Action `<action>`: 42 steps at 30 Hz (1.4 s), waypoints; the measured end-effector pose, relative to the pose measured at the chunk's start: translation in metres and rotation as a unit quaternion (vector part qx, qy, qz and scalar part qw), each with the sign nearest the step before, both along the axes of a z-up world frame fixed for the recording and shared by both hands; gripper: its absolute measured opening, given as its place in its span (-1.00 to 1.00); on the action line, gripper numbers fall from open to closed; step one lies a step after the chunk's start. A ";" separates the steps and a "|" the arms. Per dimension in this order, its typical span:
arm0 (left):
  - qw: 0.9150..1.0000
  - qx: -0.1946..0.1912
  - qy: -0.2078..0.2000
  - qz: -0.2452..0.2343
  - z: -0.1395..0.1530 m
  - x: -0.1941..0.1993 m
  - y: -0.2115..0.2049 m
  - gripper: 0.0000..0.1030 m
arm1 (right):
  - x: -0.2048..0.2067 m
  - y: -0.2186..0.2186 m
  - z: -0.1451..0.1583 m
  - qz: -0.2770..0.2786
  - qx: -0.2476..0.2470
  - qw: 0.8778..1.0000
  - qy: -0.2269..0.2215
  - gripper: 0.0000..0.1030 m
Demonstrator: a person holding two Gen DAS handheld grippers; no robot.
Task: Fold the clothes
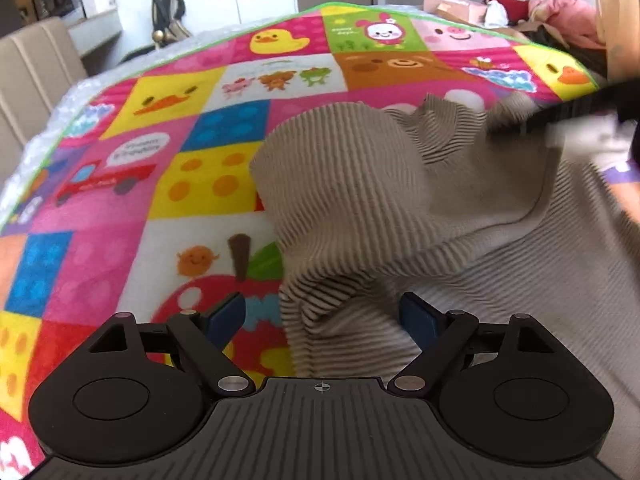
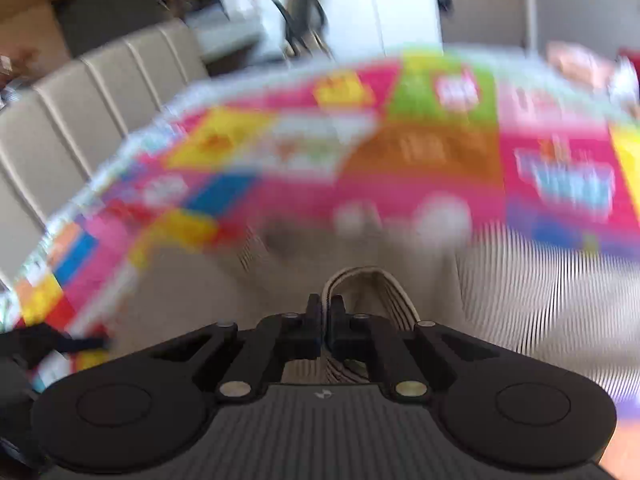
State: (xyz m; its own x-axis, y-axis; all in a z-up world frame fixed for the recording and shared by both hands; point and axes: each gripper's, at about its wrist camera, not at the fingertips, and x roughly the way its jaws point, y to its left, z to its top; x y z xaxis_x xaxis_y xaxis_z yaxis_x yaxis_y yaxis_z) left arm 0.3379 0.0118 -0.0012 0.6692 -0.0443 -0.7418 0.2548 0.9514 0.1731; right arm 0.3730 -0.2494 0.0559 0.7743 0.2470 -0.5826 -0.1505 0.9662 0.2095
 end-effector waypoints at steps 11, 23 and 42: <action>1.000 0.000 0.008 0.009 0.004 -0.011 0.030 0.81 | 0.003 -0.005 -0.045 0.018 -0.117 0.993 0.019 -0.93; 0.961 -0.262 0.071 -0.044 0.025 0.019 -0.023 0.89 | -0.025 -0.065 -0.050 -0.054 -0.039 0.998 0.020 -0.08; 0.925 -0.359 0.100 0.072 -0.002 0.017 -0.012 1.00 | -0.021 -0.246 -0.080 -0.328 0.107 0.938 0.020 -0.71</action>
